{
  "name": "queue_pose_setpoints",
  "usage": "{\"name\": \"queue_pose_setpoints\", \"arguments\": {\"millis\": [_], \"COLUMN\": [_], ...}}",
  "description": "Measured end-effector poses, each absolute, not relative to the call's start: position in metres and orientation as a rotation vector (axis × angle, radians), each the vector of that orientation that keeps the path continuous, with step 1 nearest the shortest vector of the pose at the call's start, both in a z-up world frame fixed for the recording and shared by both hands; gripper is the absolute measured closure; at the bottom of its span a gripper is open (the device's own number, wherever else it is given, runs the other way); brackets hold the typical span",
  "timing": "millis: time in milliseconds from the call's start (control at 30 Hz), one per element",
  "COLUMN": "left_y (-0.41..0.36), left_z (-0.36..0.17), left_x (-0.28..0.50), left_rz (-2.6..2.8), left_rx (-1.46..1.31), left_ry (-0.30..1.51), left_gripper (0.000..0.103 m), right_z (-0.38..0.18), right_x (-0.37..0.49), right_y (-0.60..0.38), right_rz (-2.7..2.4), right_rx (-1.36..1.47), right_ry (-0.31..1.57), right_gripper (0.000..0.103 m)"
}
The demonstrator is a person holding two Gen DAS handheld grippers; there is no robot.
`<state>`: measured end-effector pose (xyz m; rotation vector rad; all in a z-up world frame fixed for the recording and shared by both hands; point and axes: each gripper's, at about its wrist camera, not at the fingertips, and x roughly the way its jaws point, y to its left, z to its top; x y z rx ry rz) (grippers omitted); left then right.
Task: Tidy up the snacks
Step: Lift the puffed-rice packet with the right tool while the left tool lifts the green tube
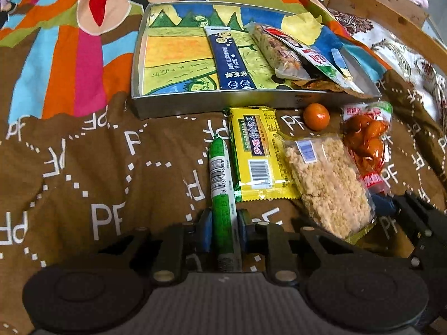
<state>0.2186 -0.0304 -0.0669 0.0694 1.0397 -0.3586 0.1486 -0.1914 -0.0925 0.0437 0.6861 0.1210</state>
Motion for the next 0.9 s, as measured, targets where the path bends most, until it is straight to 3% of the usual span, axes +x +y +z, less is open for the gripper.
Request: {"name": "queue_pose_setpoints", "arguments": {"millis": [900], "left_y": [-0.016], "left_z": [-0.047], "left_x": [0.122], "left_rz": [-0.266], "left_rx": [-0.073], "left_ry": [1.142], "left_gripper": [0.084], "right_z": [-0.077], "right_x": [0.048], "right_y": [-0.208], "right_rz": [0.237], "right_rx": [0.177], "right_ry": [0.864], "right_gripper": [0.023]}}
